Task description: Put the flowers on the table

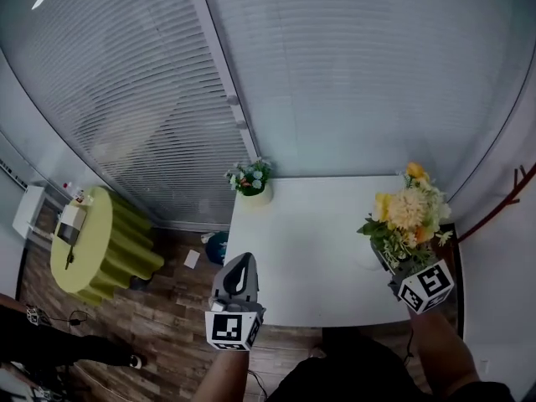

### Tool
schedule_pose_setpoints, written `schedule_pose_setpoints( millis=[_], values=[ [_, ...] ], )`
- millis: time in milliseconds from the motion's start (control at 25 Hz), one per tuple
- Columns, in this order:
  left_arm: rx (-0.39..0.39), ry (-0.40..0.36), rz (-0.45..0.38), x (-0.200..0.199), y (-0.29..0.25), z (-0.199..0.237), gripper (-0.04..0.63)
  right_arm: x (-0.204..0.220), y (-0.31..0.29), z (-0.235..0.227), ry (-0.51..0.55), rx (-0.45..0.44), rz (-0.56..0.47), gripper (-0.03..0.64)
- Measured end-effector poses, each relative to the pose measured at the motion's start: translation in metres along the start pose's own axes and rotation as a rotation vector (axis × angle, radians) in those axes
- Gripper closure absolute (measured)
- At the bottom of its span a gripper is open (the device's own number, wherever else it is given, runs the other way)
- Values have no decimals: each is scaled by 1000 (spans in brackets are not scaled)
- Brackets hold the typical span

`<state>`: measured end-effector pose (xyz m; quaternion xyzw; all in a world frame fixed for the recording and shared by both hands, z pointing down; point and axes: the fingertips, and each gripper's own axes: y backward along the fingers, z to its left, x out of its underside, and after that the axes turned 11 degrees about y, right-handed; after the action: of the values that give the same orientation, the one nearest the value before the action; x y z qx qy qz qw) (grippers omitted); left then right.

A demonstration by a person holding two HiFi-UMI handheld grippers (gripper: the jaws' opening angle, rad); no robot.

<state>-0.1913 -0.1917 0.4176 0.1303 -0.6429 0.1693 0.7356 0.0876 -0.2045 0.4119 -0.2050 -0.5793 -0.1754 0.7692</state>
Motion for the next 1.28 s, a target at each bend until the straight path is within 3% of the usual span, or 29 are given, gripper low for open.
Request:
schedule_pose_setpoints(
  millis=[320, 560, 840, 1280],
  values=[
    [-18, 1, 38, 18, -42, 22, 600, 15, -52, -12, 7, -57, 5, 354],
    [18, 13, 91, 36, -68, 20, 600, 33, -76, -15, -4, -88, 24, 354],
    [-3, 55, 123, 68, -87, 26, 600, 66, -103, -8, -2, -121, 40, 354],
    [-61, 51, 142, 100, -119, 48, 600, 106, -138, -5, -15, -167, 65, 354]
  ],
)
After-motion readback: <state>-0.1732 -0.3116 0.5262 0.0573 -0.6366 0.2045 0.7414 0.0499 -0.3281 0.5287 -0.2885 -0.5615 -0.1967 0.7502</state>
